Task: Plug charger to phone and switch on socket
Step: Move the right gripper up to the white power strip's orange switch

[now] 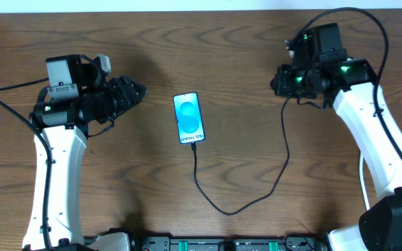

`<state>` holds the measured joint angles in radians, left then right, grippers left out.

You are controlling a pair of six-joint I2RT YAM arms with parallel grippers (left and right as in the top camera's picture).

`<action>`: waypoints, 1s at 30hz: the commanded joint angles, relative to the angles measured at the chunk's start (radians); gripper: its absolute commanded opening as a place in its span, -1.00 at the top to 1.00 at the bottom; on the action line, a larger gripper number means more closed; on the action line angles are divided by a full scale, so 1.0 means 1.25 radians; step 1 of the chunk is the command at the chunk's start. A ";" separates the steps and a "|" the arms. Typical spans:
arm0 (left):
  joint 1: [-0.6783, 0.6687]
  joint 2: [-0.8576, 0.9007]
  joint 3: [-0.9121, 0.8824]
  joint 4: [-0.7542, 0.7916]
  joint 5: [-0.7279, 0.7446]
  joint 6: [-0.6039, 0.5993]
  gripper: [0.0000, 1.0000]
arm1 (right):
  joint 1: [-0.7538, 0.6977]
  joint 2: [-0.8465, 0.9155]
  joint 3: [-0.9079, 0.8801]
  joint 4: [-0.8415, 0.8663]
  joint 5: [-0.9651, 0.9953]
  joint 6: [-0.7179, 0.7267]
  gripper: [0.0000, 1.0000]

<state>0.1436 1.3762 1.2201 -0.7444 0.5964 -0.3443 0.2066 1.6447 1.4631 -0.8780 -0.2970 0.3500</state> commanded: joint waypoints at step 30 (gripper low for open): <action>-0.059 -0.007 0.001 -0.002 -0.004 -0.008 -0.18 | -0.450 -0.014 0.004 -0.023 -0.042 -0.141 0.98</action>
<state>0.0761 1.3762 1.2201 -0.7444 0.5961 -0.3443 -0.3378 1.6447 1.4631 -0.9081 -0.3416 0.2031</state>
